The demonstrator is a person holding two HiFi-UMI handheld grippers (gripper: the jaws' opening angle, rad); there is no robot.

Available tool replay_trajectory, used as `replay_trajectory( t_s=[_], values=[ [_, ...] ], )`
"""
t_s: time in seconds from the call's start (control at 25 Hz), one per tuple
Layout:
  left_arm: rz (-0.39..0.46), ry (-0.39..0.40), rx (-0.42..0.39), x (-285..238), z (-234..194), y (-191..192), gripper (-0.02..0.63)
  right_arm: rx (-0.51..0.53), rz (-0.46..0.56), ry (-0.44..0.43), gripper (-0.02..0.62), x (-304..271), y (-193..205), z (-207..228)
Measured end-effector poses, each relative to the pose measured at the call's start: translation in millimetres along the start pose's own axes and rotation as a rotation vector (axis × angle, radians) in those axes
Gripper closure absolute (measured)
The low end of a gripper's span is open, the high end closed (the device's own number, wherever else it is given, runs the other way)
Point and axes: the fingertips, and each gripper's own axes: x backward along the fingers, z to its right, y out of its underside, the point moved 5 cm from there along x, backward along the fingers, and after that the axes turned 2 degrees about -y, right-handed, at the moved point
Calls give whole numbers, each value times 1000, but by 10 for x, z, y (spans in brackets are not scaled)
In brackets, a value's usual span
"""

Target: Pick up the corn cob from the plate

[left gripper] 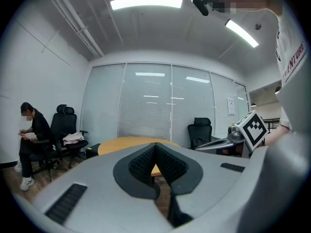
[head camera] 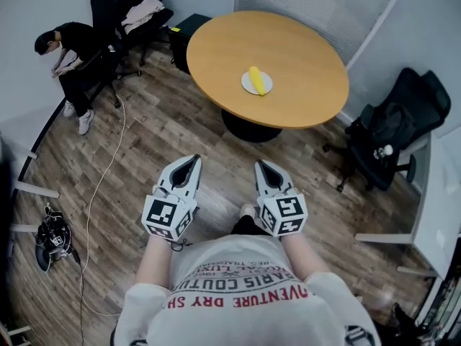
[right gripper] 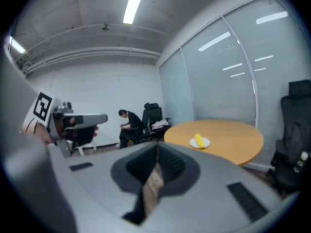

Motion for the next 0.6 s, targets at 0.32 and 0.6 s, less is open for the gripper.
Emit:
replay_trajectory(
  t_s=[0.32, 0.6],
  values=[
    [17, -67, 36, -1273, -2, -50, 574, 58, -34, -48, 566, -608, -302, 1207],
    [-43, -38, 71, -2045, -33, 62, 574, 26, -75, -27, 566, -977, -336, 1869]
  ],
)
